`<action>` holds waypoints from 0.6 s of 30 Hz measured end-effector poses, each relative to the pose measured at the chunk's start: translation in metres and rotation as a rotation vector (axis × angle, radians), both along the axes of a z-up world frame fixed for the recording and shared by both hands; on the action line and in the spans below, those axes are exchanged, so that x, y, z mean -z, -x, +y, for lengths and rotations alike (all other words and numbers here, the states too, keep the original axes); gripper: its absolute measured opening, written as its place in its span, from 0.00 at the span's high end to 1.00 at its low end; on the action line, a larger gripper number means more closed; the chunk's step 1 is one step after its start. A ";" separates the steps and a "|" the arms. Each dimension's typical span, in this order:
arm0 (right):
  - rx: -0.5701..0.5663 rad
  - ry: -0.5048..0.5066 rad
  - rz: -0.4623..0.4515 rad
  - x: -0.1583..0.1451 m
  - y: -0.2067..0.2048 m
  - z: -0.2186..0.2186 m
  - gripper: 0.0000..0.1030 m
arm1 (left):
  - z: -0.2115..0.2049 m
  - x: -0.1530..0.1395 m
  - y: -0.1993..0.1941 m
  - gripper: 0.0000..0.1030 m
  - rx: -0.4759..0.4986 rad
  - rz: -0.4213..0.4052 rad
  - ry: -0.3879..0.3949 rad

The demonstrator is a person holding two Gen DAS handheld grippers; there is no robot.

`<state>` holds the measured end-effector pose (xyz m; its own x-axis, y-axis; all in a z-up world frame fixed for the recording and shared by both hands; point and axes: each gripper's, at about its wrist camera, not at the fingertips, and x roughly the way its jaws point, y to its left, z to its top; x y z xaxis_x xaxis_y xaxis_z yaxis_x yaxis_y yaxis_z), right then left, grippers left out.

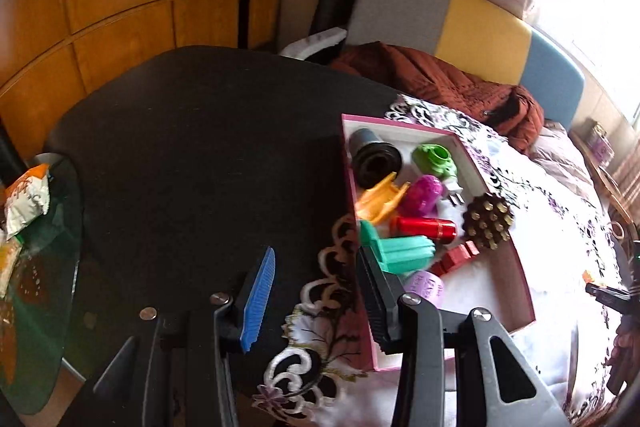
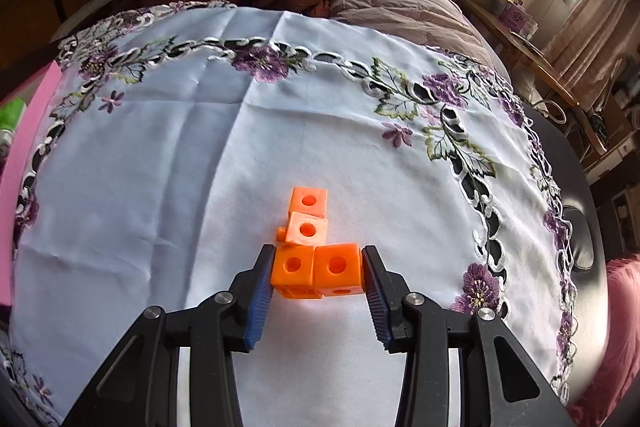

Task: Organize rigid objects
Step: 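Carry the orange cubes into the tray and release them with the right gripper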

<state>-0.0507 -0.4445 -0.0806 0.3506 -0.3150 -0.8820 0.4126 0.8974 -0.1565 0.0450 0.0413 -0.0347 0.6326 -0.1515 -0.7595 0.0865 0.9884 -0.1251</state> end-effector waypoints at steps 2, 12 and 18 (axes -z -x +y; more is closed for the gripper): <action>-0.020 -0.022 -0.040 -0.010 -0.003 0.012 0.58 | 0.005 0.001 0.000 0.59 -0.014 0.001 0.003; -0.261 -0.087 -0.218 -0.059 -0.030 0.120 0.58 | 0.017 -0.003 0.004 0.59 -0.052 -0.015 0.001; -0.438 -0.145 -0.273 -0.071 -0.048 0.198 0.58 | 0.024 0.001 0.003 0.59 -0.071 -0.001 0.005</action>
<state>-0.0028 -0.2468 -0.0093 0.6445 0.0311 -0.7640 0.0027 0.9991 0.0429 0.0419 0.0654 -0.0359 0.6428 -0.1096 -0.7582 0.0162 0.9914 -0.1296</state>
